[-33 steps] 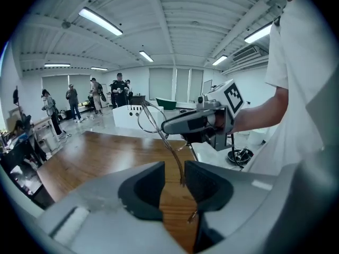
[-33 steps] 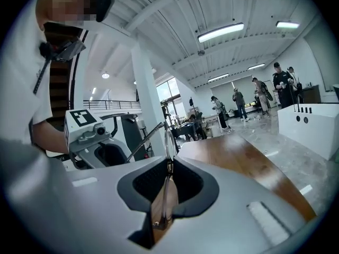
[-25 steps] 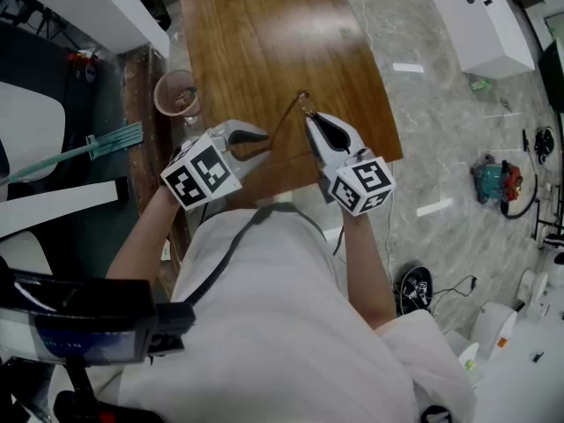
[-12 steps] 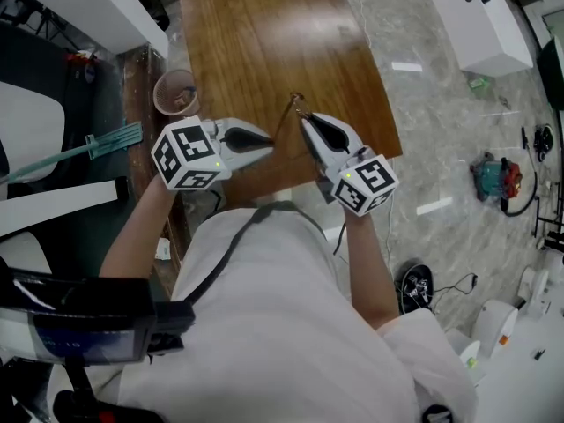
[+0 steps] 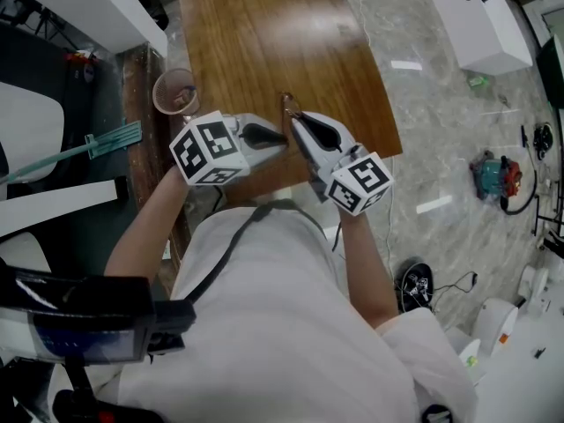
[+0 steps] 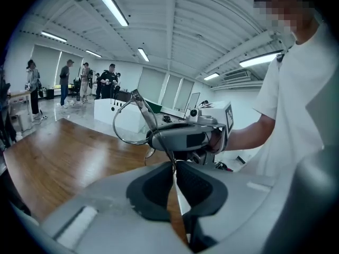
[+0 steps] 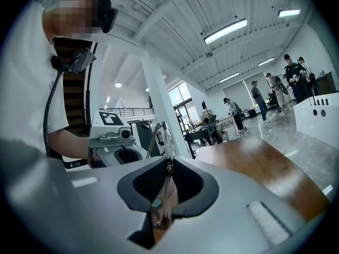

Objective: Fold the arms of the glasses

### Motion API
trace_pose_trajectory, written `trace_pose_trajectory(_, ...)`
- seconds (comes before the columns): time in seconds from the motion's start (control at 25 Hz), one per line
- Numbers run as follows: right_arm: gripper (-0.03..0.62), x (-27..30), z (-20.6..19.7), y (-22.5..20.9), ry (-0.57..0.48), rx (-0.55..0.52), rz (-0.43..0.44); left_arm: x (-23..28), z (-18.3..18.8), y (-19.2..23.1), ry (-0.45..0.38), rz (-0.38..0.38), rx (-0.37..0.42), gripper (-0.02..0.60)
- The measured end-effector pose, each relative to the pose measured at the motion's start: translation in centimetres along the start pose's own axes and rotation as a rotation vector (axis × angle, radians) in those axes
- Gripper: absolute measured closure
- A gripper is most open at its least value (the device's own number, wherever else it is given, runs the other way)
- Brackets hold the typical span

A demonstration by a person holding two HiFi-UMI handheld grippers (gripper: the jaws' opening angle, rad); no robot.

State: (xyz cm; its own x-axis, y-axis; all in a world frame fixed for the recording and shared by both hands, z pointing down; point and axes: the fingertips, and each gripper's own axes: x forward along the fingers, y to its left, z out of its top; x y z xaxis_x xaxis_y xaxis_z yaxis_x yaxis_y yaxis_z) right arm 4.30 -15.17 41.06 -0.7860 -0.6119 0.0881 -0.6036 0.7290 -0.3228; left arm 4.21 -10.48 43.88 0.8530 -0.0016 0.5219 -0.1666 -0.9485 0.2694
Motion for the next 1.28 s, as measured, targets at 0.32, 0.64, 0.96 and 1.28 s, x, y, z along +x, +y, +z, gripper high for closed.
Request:
trace_pose_trajectory(0.32, 0.554, 0.5, 0.5, 1.2, -0.017, 0.038, 0.048, 0.3, 0.5, 0.2, -0.008, 0.016, 0.01, 0.558)
trace_pose_trajectory(0.64, 0.554, 0.6, 0.4, 0.5, -0.021, 0.043, 0.035, -0.4, 0.3, 0.4, 0.003, 0.06, 0.012, 0.467)
trace_pose_trajectory(0.96, 0.554, -1.9, 1.3, -3.3, -0.074, 0.105, -0.05, -6.6, 0.5, 3.0, -0.144, 0.23, -0.1, 0.468)
trace_pose_trajectory(1.28, 0.554, -3.8, 3.2, -6.3, -0.182, 0.205, -0.133, -9.2, -4.2, 3.3, -0.292, 0.284, -0.324, 0.485)
